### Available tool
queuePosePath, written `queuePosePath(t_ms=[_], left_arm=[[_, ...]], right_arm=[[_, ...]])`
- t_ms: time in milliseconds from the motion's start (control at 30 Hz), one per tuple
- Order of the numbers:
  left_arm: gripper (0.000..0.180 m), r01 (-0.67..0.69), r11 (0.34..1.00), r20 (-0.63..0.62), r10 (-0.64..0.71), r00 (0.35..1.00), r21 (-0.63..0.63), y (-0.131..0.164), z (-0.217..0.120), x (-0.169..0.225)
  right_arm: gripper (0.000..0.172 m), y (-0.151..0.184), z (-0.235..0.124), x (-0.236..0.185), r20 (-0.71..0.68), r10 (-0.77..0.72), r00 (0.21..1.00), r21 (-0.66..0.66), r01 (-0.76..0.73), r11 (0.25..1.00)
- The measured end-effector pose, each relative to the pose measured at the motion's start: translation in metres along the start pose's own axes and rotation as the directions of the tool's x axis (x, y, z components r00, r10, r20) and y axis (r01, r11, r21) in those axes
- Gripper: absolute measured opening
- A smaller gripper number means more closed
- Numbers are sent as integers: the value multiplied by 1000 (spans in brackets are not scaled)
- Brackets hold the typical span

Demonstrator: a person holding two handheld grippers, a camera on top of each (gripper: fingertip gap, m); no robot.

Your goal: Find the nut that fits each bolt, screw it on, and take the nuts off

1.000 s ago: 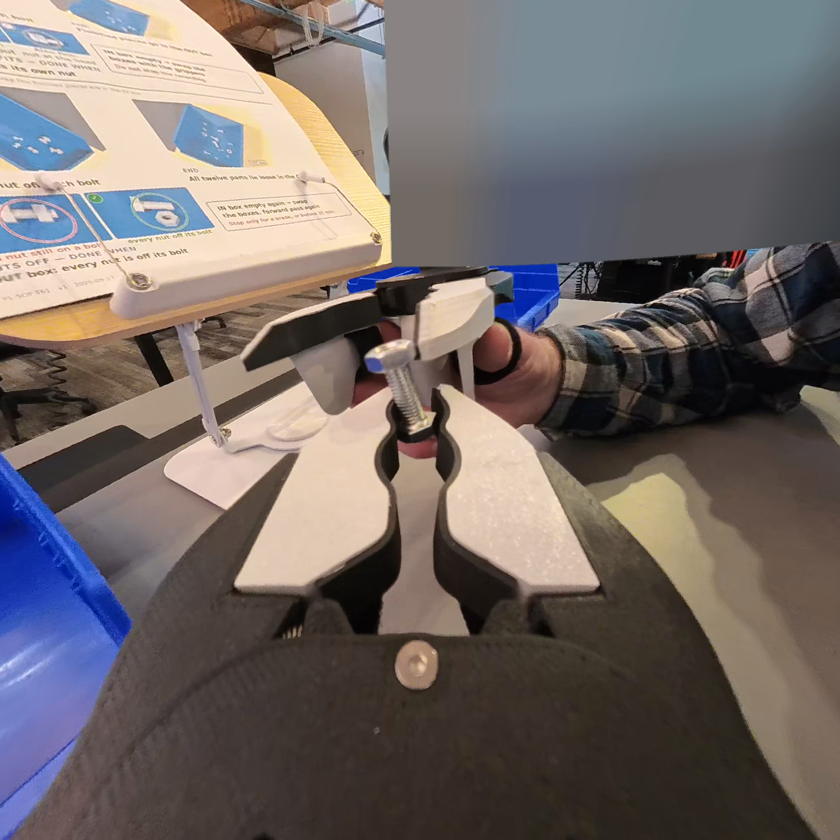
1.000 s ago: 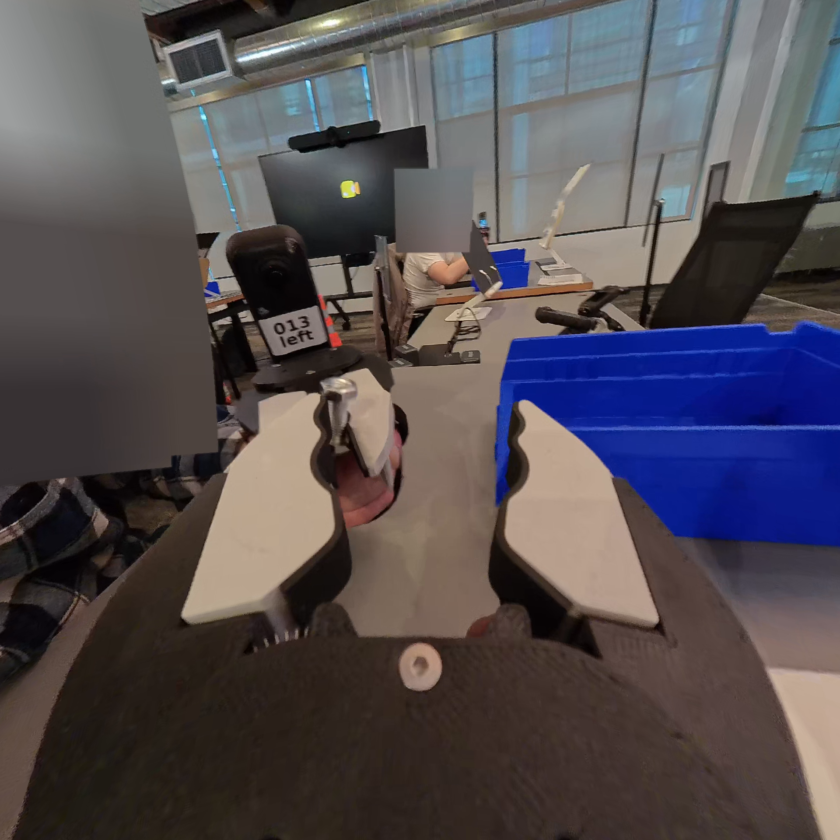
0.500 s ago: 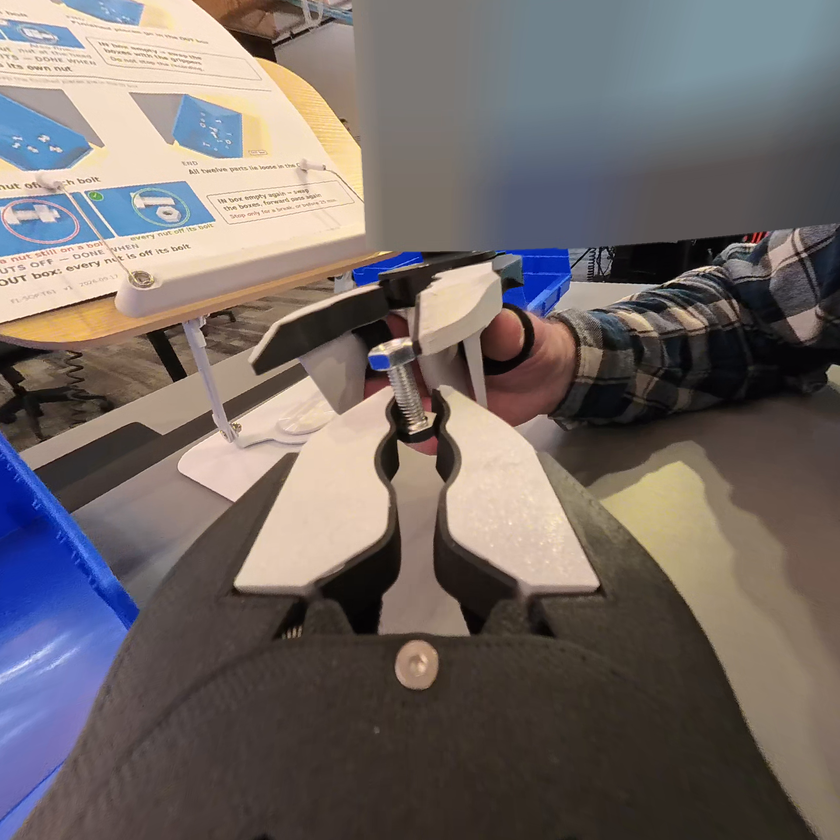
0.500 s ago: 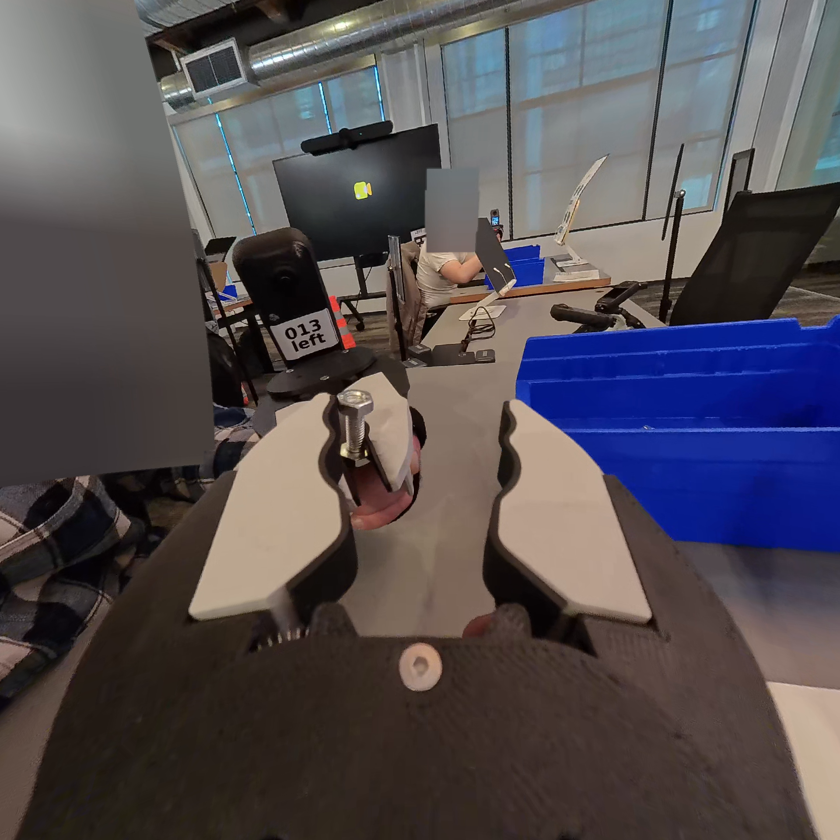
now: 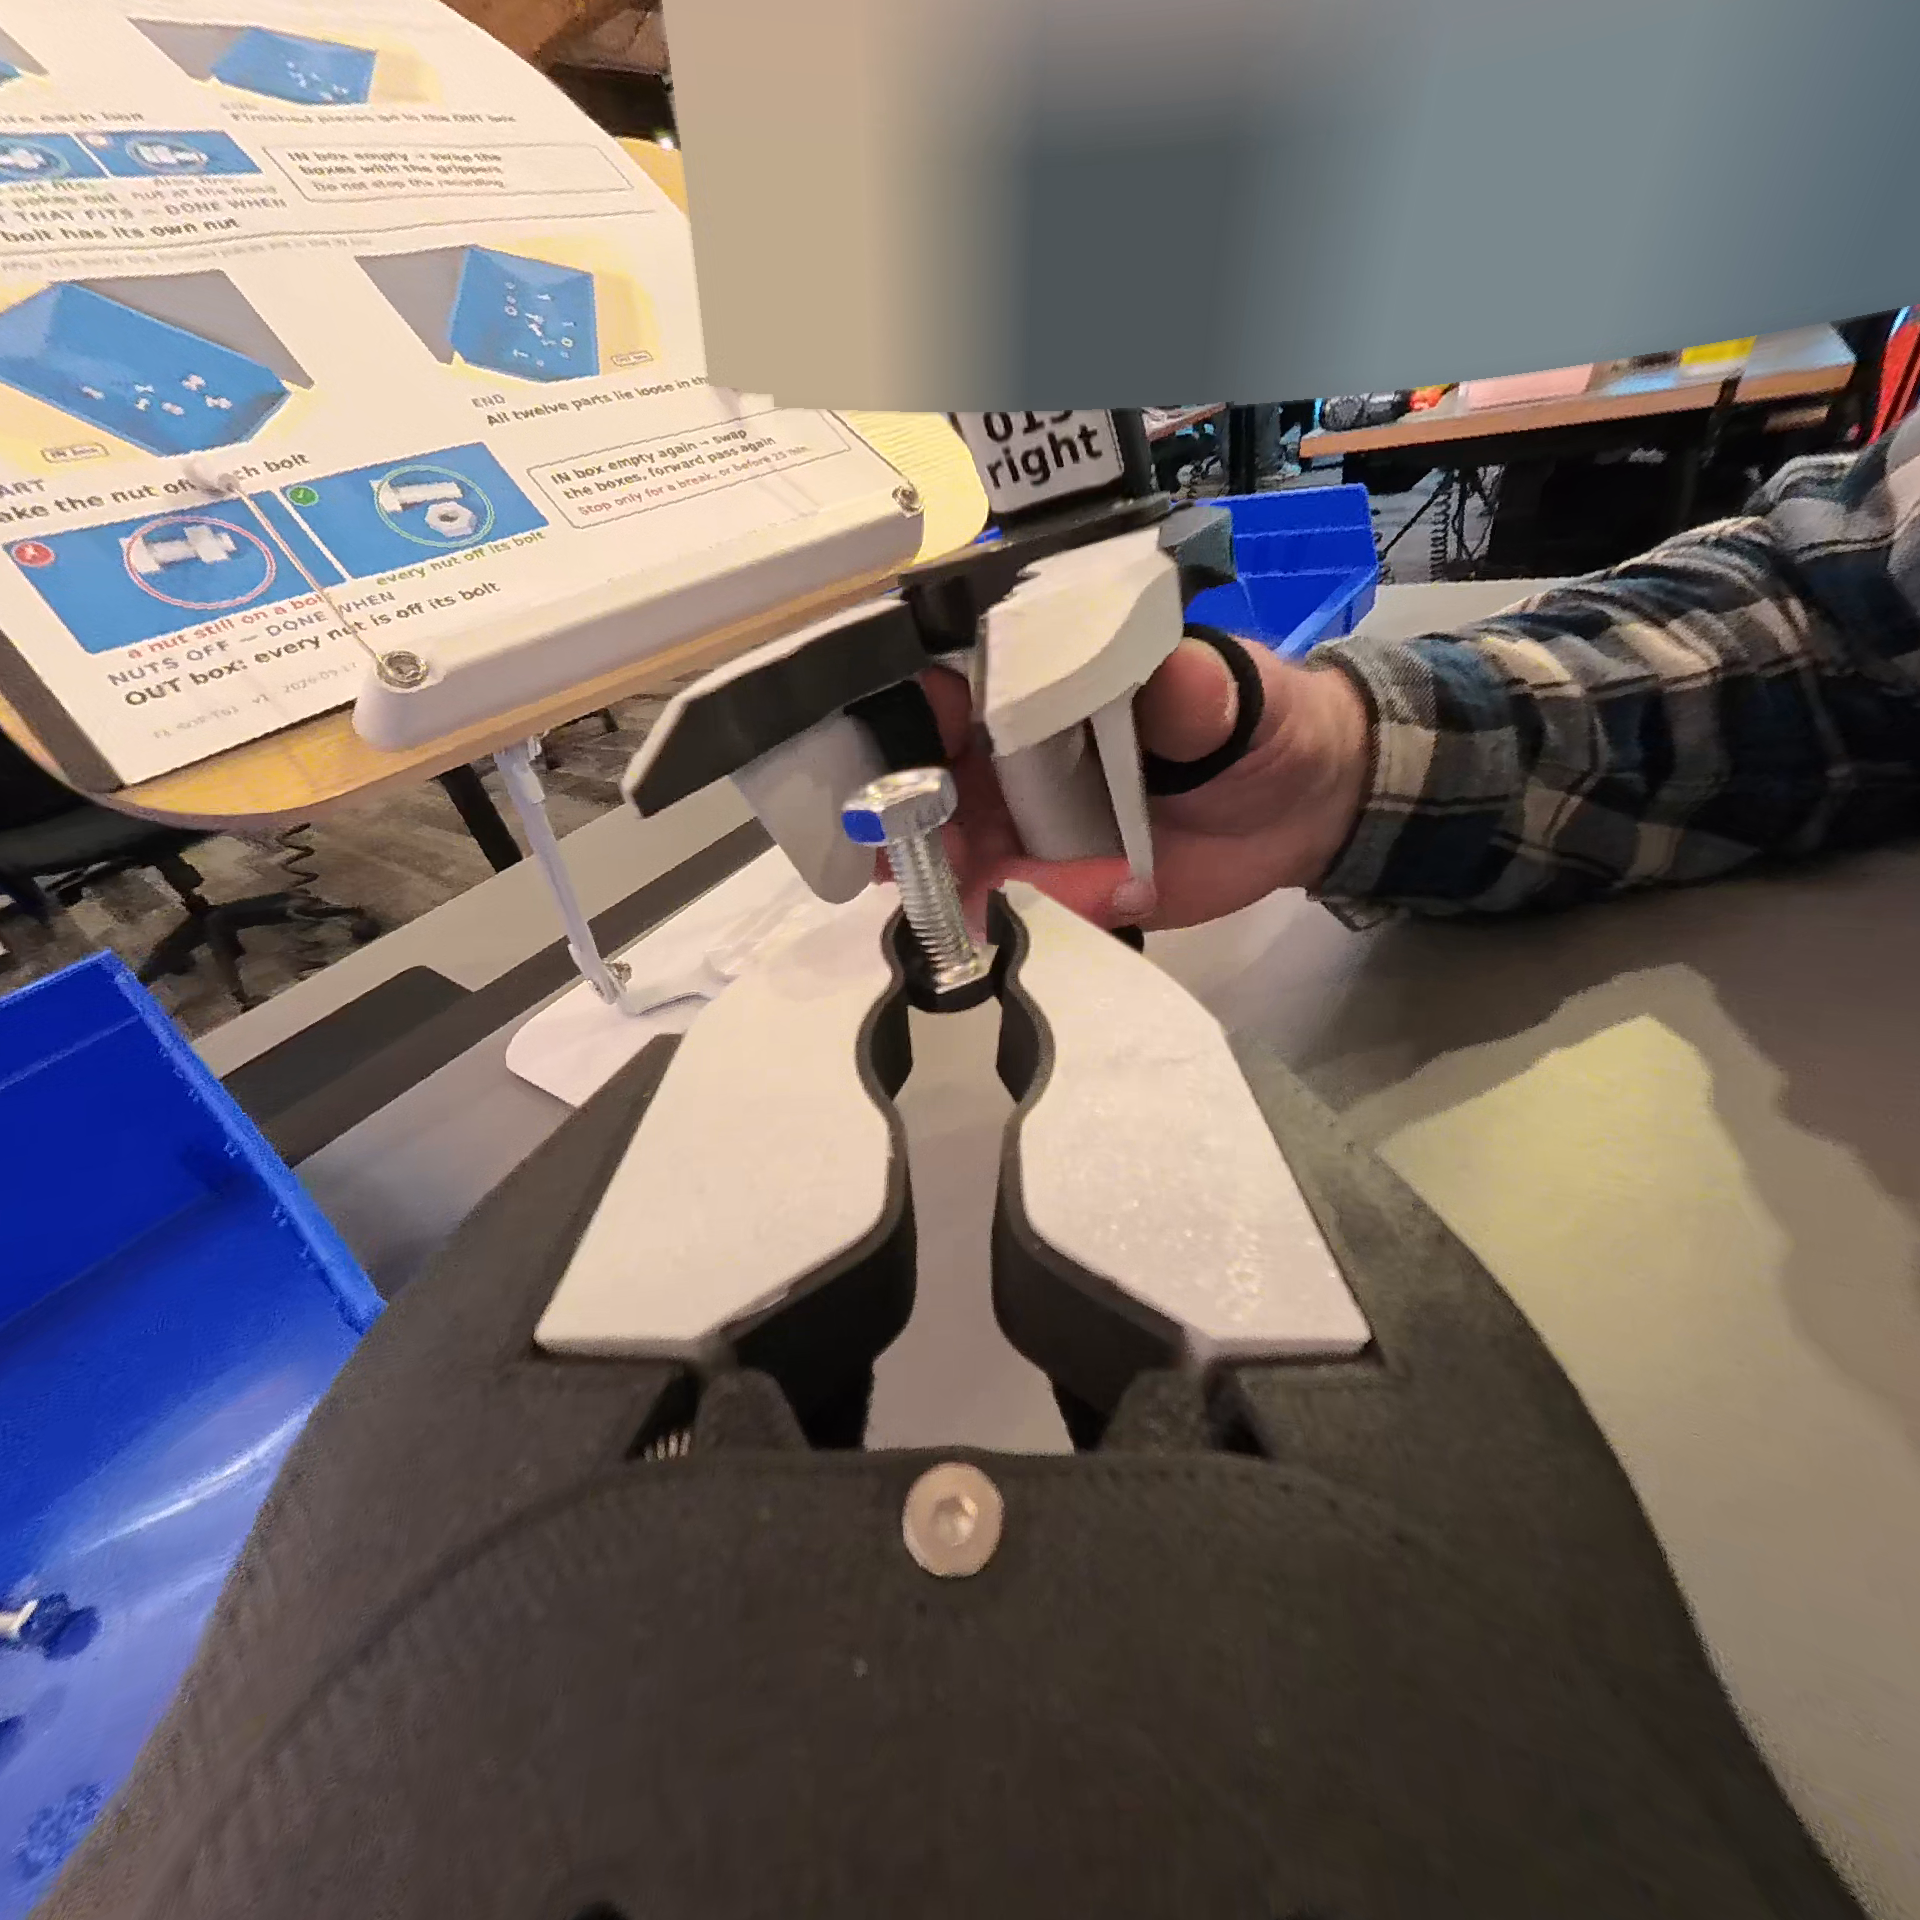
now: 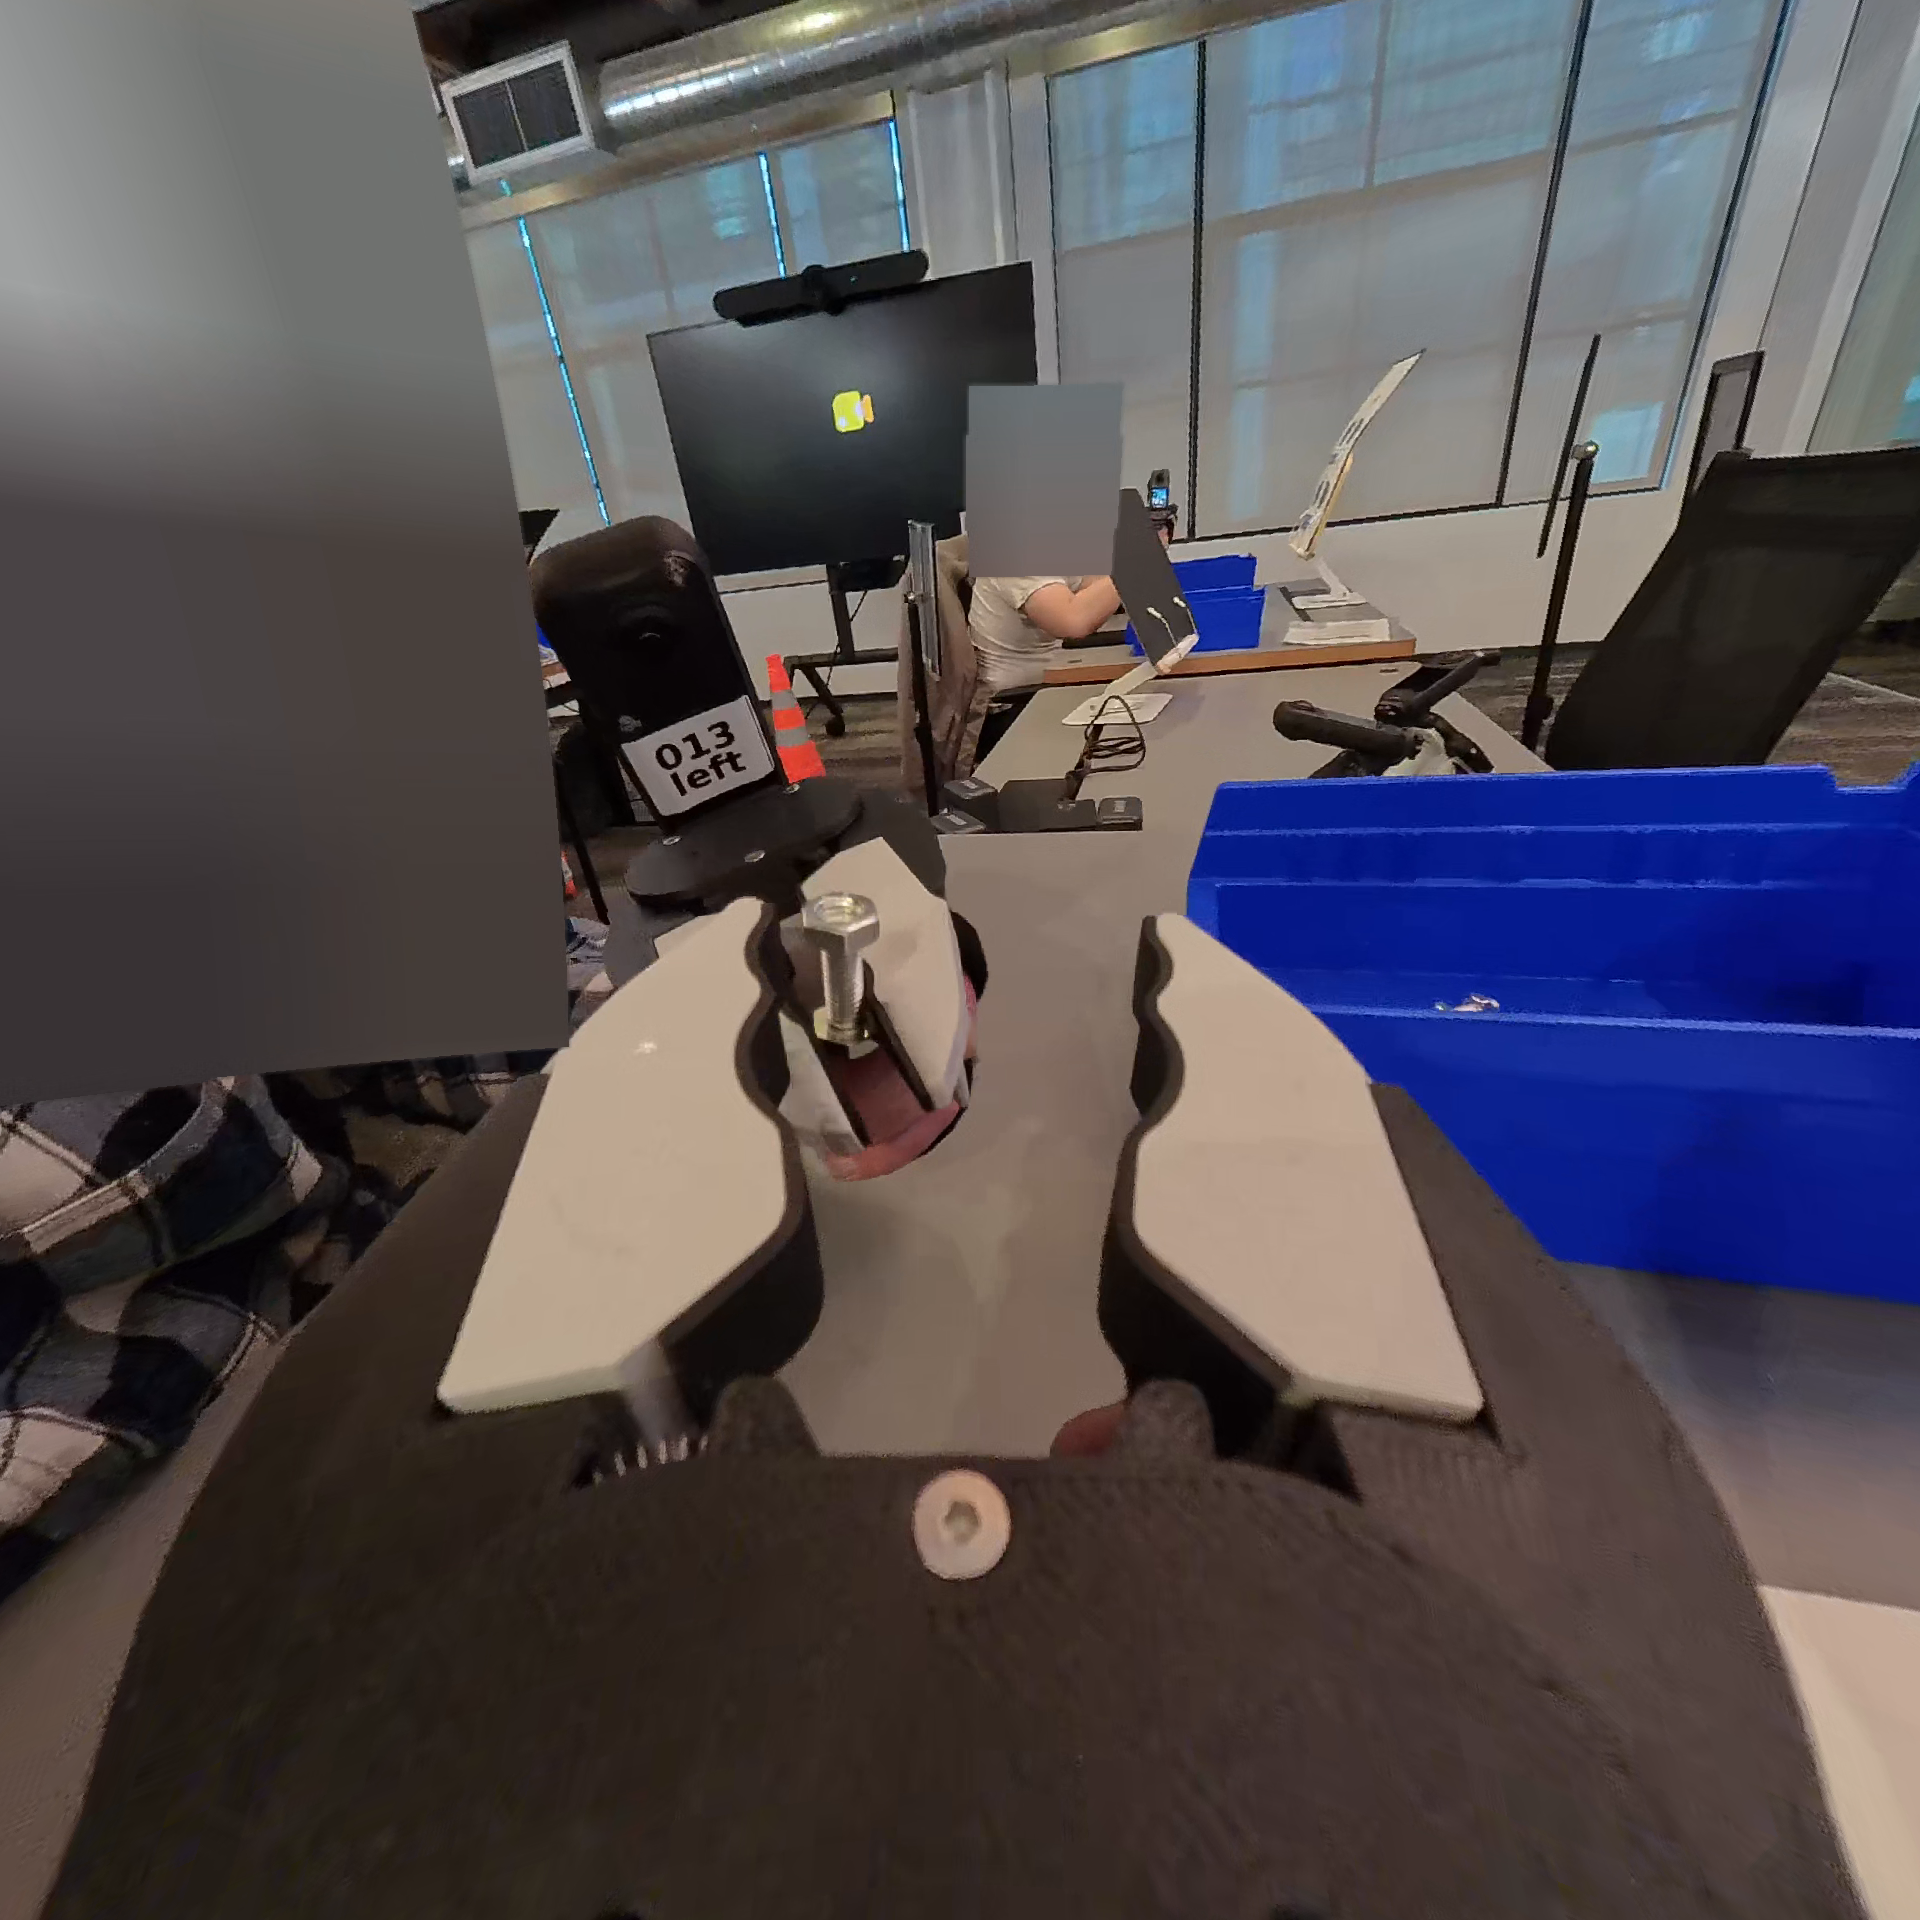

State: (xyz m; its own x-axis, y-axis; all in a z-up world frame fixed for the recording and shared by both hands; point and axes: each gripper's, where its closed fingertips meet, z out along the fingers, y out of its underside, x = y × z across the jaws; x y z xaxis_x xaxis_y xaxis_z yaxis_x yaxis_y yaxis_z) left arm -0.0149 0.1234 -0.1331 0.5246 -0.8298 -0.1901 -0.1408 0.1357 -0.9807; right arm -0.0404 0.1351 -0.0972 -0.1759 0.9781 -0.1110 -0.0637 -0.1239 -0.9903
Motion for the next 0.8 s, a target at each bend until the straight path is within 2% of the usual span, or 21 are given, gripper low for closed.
queuePosePath(t_ms=[367,567,800], left_arm=[[12,-1,1000,-1,1,1000,9,-2,0,1],[12,-11,1000,-1,11,1000,-3,-1,2,2],[12,-8,1000,1,8,1000,0,-1,1,1]], right_arm=[[64,2,-6,11,-25,24,999,9,-23,1000],[63,2,0,-4,33,-1,999,-2,1,1000],[61,3,-5,7,2,29,1000,7,-29,1000]])
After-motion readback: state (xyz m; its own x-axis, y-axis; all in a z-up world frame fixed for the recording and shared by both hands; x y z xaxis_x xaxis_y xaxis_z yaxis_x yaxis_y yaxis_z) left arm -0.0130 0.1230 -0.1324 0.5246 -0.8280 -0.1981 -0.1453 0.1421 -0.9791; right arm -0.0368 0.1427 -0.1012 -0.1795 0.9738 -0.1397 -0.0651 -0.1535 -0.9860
